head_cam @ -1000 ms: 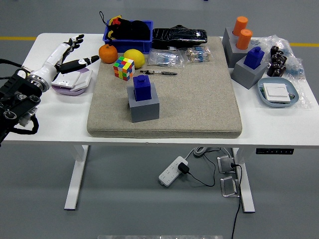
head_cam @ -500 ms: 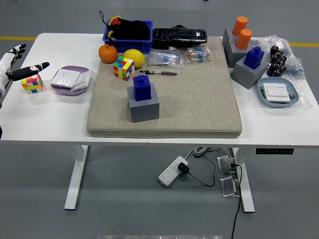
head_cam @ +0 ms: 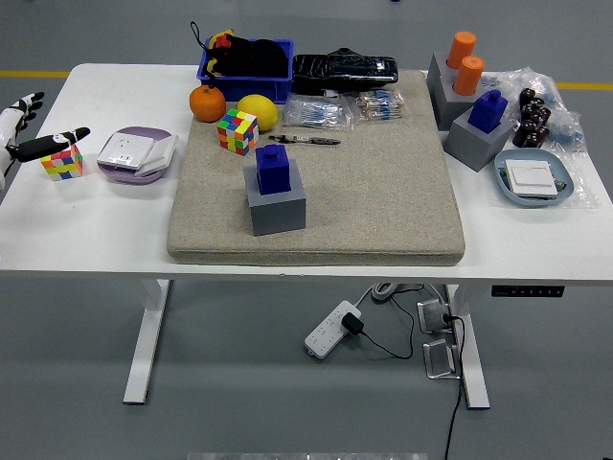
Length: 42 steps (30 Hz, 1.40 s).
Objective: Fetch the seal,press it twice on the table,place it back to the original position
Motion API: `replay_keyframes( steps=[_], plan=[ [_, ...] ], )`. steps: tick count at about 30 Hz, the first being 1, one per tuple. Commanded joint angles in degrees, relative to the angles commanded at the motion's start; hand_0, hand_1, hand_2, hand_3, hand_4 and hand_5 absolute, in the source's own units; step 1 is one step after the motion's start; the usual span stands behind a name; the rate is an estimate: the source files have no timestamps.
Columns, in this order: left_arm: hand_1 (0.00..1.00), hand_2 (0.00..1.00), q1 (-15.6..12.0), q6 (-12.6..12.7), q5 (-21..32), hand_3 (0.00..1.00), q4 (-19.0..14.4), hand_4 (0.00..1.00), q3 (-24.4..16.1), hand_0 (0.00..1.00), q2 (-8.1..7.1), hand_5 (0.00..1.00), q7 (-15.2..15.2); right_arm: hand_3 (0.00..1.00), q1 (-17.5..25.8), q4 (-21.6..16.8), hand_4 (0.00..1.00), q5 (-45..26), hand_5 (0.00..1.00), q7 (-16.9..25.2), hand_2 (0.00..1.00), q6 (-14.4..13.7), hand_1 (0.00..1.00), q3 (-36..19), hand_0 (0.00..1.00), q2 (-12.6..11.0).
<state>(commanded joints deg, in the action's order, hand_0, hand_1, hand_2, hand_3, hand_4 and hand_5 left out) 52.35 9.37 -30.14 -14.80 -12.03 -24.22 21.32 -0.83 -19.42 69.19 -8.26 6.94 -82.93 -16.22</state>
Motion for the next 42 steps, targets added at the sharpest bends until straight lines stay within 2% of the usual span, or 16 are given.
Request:
replay_keyframes(
  steps=[4,17,21,42],
  plan=[
    [0.998,0.998,0.14,1.26,-0.98,0.969,-0.41,0.989,-0.89,0.952,0.01,0.462,0.87,0.708,-0.05,-0.04,0.743,-0.02,0.513,-0.05,0.693,0.00,0.729,-0.02,0.830,-0.05],
    [0.998,0.998,0.37,0.17,-0.86,0.971,0.13,0.973,-0.70,0.951,-0.56,0.450,-0.81,0.708,-0.30,0.02,0.742,-0.02,0.511,-0.11,0.693,0.09,0.729,0.22,0.830,-0.25],
    [0.998,0.998,0.32,0.57,-0.36,0.967,0.01,0.962,-0.34,0.946,-0.57,0.440,0.00,0.707,-0.29,-0.02,0.742,-0.08,0.510,-0.12,0.695,0.09,0.729,0.31,0.830,-0.31],
    [0.991,0.998,0.74,0.77,0.01,0.966,-0.05,0.950,0.48,0.940,-0.53,0.437,0.24,0.708,-0.22,0.02,0.742,-0.35,0.509,-0.32,0.695,0.17,0.729,1.09,0.829,-0.64]
  ],
)
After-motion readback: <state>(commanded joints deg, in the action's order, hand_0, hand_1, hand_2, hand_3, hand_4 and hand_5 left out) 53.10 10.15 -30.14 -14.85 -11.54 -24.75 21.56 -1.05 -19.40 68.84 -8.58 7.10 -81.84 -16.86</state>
